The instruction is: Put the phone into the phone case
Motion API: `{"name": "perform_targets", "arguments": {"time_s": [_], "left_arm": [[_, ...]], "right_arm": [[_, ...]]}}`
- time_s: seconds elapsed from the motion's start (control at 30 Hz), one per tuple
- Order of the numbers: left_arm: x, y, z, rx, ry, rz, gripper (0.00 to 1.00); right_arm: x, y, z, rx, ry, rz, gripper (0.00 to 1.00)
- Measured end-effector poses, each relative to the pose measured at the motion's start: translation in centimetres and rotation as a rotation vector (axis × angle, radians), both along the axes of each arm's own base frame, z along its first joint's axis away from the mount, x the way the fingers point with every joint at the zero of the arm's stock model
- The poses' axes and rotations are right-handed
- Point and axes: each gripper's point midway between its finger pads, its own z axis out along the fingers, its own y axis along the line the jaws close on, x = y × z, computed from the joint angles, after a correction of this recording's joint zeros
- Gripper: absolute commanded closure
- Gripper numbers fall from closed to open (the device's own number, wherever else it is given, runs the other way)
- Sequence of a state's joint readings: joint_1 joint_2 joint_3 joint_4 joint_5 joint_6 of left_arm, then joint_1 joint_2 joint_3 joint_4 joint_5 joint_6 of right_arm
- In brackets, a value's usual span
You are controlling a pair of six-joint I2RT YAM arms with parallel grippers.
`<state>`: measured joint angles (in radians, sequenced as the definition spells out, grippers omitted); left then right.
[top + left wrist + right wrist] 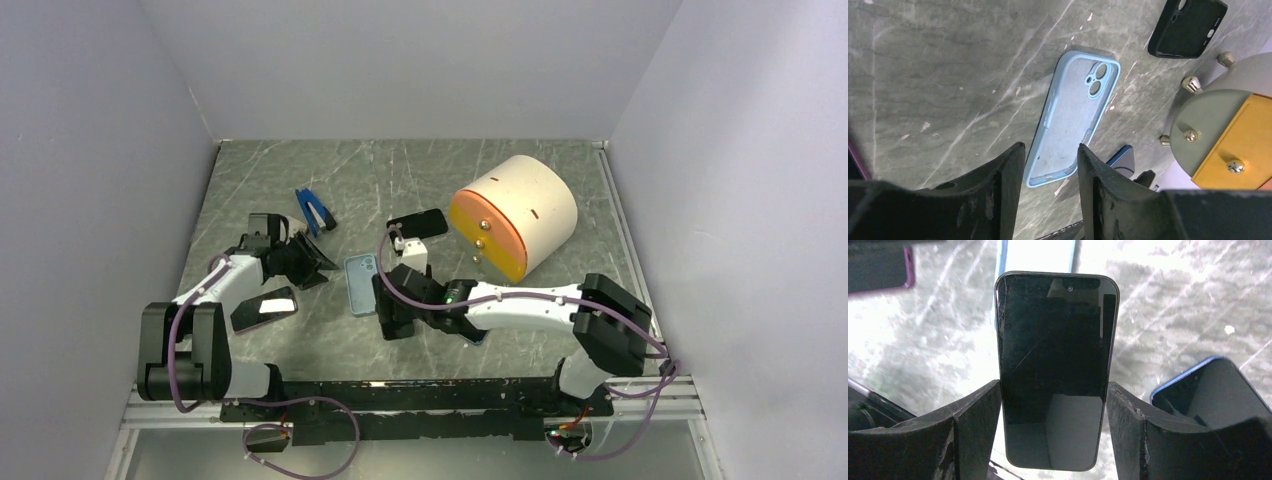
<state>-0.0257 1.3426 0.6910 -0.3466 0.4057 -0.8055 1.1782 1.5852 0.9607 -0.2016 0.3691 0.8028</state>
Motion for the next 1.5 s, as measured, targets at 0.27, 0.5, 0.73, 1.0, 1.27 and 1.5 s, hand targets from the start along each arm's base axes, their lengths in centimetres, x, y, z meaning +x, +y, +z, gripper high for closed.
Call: {"name": "perform_targets", "arguments": {"time_s": [0.27, 0.5, 0.73, 1.0, 1.27, 1.5], "left_arm": [[0.1, -0.1, -0.4, -0.035, 0.000, -0.007, 0.53], [-0.7, 0.0, -1.5, -0.033, 0.034, -0.006, 0.54], [-0.8, 0.1, -1.5, -0.024, 0.033, -0.004, 0.54], [-0.7, 0.1, -1.5, -0.023, 0.032, -0.004, 0.54], [-0.9, 0.0, -1.7, -0.027, 0.025, -0.002, 0.53], [-0.7, -0.2, -1.6, -0.046, 0.006, -0.006, 0.53]], "right_arm": [[3.9, 1.9, 1.9, 0.098, -0.045, -0.058, 0.59], [6.4, 4.7, 1.2, 0.136, -0.074, -0.082, 0.60], [8.2, 6.7, 0.5, 0.150, -0.126, -0.098, 0.60], [10.1, 7.6, -0.7, 0.105, -0.191, -0.112, 0.61], [9.9, 7.1, -2.2, 0.047, -0.209, -0.117, 0.61], [9.3, 6.8, -2.4, -0.005, -0.236, -0.111, 0.61]]}}
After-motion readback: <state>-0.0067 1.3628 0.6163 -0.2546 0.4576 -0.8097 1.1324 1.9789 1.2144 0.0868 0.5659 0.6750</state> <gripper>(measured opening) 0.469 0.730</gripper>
